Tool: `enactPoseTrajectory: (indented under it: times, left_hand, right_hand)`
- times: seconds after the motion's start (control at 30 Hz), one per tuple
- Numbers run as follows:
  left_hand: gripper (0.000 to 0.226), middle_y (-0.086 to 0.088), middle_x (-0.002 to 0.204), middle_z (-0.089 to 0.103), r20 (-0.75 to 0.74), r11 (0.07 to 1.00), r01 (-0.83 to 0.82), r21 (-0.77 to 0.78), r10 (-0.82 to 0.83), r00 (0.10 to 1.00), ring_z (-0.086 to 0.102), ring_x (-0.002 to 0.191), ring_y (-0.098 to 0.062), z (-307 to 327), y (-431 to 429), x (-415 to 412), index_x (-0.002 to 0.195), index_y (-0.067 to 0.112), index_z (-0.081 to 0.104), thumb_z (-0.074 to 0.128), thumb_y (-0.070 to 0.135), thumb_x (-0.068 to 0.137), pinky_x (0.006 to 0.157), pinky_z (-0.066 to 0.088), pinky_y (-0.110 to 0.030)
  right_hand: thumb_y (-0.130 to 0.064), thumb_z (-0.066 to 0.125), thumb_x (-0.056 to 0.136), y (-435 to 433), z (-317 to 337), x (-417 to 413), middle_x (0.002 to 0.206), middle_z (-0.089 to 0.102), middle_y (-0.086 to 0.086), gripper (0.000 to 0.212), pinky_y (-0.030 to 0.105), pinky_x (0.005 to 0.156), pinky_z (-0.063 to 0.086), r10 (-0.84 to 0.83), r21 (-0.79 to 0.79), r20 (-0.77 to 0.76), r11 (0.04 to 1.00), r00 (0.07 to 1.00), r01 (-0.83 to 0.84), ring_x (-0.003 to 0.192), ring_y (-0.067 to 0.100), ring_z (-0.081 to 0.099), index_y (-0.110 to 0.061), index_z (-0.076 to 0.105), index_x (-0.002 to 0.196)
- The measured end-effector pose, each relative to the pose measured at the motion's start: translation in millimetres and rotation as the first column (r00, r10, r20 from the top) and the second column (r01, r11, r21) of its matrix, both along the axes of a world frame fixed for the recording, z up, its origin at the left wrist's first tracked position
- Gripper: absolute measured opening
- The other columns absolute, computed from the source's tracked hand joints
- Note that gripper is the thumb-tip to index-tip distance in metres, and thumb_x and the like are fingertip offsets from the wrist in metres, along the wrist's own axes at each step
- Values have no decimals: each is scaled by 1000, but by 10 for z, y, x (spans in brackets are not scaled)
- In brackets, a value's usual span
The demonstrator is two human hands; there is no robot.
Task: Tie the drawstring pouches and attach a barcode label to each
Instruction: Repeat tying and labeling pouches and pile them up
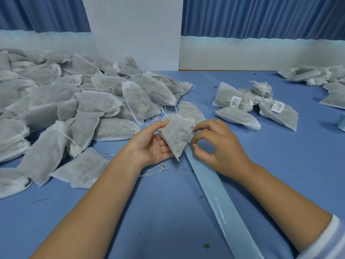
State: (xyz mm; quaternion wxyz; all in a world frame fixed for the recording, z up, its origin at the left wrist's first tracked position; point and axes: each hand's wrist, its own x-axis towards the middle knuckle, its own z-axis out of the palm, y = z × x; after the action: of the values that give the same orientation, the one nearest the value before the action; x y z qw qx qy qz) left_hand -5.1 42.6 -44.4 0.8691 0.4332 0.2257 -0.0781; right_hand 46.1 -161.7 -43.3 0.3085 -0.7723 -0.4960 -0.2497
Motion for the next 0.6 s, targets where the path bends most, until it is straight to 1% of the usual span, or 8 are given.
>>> enactPoseTrajectory:
  times: [0.13, 0.2, 0.27, 0.33, 0.4, 0.47, 0.5, 0.6]
  left_hand:
    - [28, -13, 91, 76, -8, 1000, 3, 10, -3, 1000, 76, 75, -27, 9, 43, -10, 81, 1, 74, 68, 28, 86, 85, 54, -45]
    - [28, -13, 91, 76, -9, 1000, 4, 11, -4, 1000, 76, 75, -27, 19, 44, -18, 85, 1, 73, 68, 28, 86, 88, 53, -45]
    - [27, -13, 93, 76, -17, 1000, 5, 16, -4, 1000, 76, 76, -27, 33, 37, -26, 88, 2, 71, 67, 29, 87, 87, 54, -45]
    - [27, -13, 92, 77, -23, 1000, 0, 22, 1, 1000, 76, 76, -27, 30, 37, -27, 92, 3, 70, 66, 29, 88, 80, 57, -42]
    - [25, -13, 89, 77, -19, 998, 2, 62, -1, 1000, 76, 74, -26, 46, 40, -34, 93, 5, 69, 64, 30, 89, 67, 61, -36]
    - [22, -10, 84, 76, -1, 983, 24, 184, -24, 1000, 75, 71, -23, 77, 46, -44, 96, 9, 67, 63, 30, 90, 58, 60, -31]
    - [19, -7, 80, 76, 12, 963, 21, 269, -25, 1000, 75, 69, -20, 96, 47, -49, 97, 12, 66, 64, 30, 90, 57, 60, -28]
    - [16, 5, 72, 72, 72, 835, -33, 549, -7, 997, 69, 62, -7, 155, 45, -74, 89, 18, 68, 72, 32, 84, 58, 55, -19]
  right_hand:
    - [-4, 75, 75, -13, 6, -7, 105, 65, 4, 10, 22, 93, 39, 68, 7, -66, 998, 996, -68, 100, 21, 56, -9, 68, 80]
    - [-3, 72, 74, -25, 17, -16, 106, 65, 3, 9, 22, 95, 38, 105, 44, -123, 994, 987, -101, 102, 20, 56, -8, 65, 78]
    - [-7, 64, 75, -45, 23, -26, 106, 65, 4, 2, 25, 95, 40, 145, 88, -182, 988, 972, -130, 103, 20, 57, -8, 62, 76]
    - [-11, 55, 74, -56, 35, -33, 106, 65, 7, 3, 28, 94, 42, 196, 186, -278, 972, 940, -147, 104, 21, 59, -10, 57, 74]
    - [-4, 51, 76, -54, 60, -28, 104, 64, 9, 9, 29, 91, 45, 268, 364, -407, 924, 873, -115, 104, 19, 60, -13, 54, 74]
    - [1, 50, 79, -52, 83, -8, 102, 62, 7, 16, 23, 88, 45, 292, 496, -499, 869, 816, -8, 103, 12, 59, -15, 54, 77]
    - [-1, 52, 81, -51, 88, 7, 103, 62, 6, 15, 20, 87, 45, 272, 516, -537, 855, 798, 56, 103, 9, 59, -15, 56, 80]
    - [-6, 62, 89, -31, 66, 40, 109, 63, 3, 16, 16, 82, 46, 183, 450, -644, 876, 743, 174, 100, 3, 58, -22, 62, 90]
